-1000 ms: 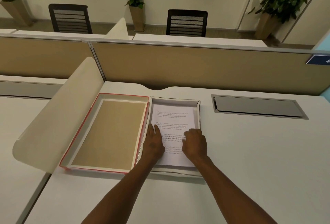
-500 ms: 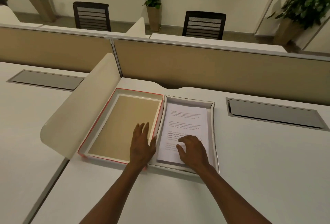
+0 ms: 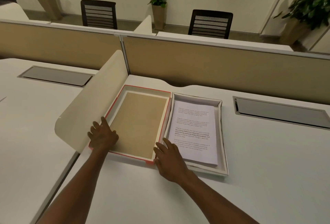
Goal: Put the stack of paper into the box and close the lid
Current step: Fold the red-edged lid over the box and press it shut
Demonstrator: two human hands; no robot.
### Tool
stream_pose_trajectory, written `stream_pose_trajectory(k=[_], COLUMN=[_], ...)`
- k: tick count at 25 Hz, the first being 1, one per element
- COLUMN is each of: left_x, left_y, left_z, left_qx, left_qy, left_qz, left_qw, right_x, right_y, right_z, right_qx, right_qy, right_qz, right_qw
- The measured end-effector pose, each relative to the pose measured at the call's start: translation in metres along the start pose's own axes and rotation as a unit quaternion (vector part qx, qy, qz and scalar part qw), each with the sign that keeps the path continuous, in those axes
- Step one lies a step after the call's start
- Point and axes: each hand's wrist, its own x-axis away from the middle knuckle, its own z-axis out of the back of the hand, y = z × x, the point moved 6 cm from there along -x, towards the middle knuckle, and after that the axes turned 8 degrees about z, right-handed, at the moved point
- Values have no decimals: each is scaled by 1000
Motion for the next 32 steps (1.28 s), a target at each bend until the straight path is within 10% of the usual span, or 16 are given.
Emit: stream_pose_trajectory(k=[13,18,26,32], left_x=[-23,30,175,211], left_y=[22,47,145,185], left_z=[99,151,132,88], left_qx=[93,250,181,191], left_qy=[-44,-148,20,-134], left_qz=[-86,-152,-308,-384], left_qw=[991,945,934,893], right_x=[-1,-15,-21,18], right_y=[6,19,41,86], right_z=[15,79,154,156], right_qx=[-123,-336,-623,-604], right_qy=[92,270,310,330], right_qz=[-66,-171,-230,-304], right_qw=[986,886,680,659])
